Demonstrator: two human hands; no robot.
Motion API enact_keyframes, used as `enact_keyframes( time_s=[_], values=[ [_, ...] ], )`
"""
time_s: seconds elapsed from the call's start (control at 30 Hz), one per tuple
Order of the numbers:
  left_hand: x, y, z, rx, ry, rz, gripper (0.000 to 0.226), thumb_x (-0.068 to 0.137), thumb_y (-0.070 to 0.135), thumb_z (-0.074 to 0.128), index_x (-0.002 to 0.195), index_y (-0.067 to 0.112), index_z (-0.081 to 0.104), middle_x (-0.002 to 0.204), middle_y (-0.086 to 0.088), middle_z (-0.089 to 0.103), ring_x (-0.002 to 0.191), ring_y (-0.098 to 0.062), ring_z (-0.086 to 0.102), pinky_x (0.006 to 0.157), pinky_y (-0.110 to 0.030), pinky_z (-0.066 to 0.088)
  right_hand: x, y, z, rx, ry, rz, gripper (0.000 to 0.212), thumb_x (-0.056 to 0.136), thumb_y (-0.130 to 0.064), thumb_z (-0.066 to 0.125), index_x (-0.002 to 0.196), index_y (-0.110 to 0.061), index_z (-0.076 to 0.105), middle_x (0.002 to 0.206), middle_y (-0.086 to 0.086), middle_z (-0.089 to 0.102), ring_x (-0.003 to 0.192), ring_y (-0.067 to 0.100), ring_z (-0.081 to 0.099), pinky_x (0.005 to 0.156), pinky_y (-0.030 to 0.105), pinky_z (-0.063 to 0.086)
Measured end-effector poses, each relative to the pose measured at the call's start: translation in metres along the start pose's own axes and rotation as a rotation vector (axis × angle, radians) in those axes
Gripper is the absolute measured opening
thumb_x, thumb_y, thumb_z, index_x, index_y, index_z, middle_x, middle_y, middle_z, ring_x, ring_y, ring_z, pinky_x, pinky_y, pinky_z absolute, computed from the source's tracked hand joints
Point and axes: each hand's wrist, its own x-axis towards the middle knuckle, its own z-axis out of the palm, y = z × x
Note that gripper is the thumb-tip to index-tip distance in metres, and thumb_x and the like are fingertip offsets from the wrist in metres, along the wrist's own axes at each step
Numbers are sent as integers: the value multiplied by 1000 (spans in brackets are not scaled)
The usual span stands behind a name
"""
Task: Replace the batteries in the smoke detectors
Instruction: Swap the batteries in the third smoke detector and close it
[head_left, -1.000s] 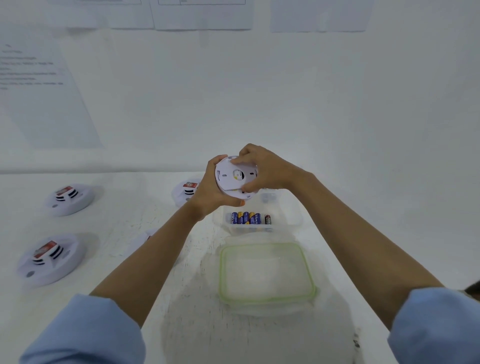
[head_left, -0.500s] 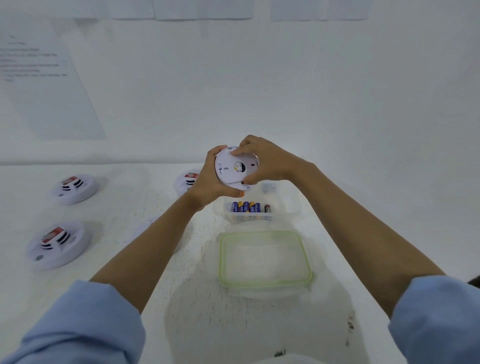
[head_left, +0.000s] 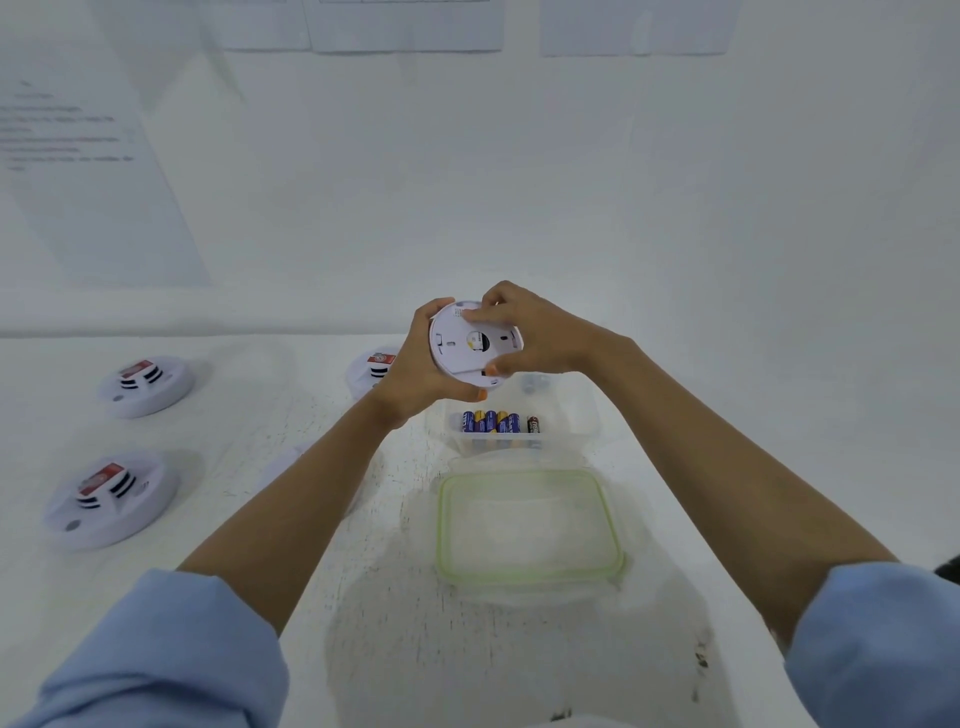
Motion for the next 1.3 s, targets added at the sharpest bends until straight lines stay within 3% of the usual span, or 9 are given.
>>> enact_keyframes(
  time_s=[0.17, 0.43, 0.63, 0.87, 1.17, 1.3],
  values=[
    [1, -2, 0, -34, -16, -24, 99, 48, -1, 79, 130, 21, 28, 121, 9, 44, 105, -3, 51, 75, -16, 52, -2, 3, 5, -36, 15, -15, 62, 80, -18, 69, 136, -14, 43, 125, 11, 38, 115, 22, 37, 93, 24, 36],
    [-1, -9, 1, -57, -10, -31, 110, 37, 22, 83, 133, 18, 28, 124, 9, 45, 109, -5, 51, 79, -20, 53, 0, 6, 12, -19, 31, -15, 60, 80, -17, 70, 134, -11, 46, 120, 13, 41, 112, 24, 39, 94, 29, 38],
    [-1, -10, -2, -55, 9, -23, 107, 38, 19, 84, 130, 19, 30, 122, 8, 46, 107, -6, 52, 76, -16, 51, 5, 8, 22, 11, 64, -18, 57, 81, -16, 69, 133, -10, 47, 117, 14, 41, 110, 24, 39, 91, 26, 38],
    [2, -3, 2, -84, 112, 8, 93, 49, -10, 80, 123, 17, 30, 112, 11, 48, 97, 0, 54, 68, -7, 48, 14, 9, 24, 83, 103, -1, 59, 83, -19, 67, 136, -10, 44, 120, 12, 39, 113, 19, 35, 90, 15, 26],
    [7, -10, 3, -76, 116, 26, 94, 45, 0, 77, 124, 17, 30, 113, 12, 47, 101, -5, 53, 71, -12, 50, 16, 13, 26, 163, 88, 35, 61, 83, -18, 67, 138, -10, 42, 112, 3, 33, 109, 16, 34, 92, 17, 29],
    [9, -1, 5, 3, 107, 99, 85, 43, 11, 83, 114, 27, 39, 109, 13, 49, 98, 7, 55, 75, -9, 48, 14, 13, 21, 283, 66, 91, 58, 87, -22, 63, 139, -13, 39, 123, 5, 37, 114, 15, 37, 93, 18, 29]
  ],
)
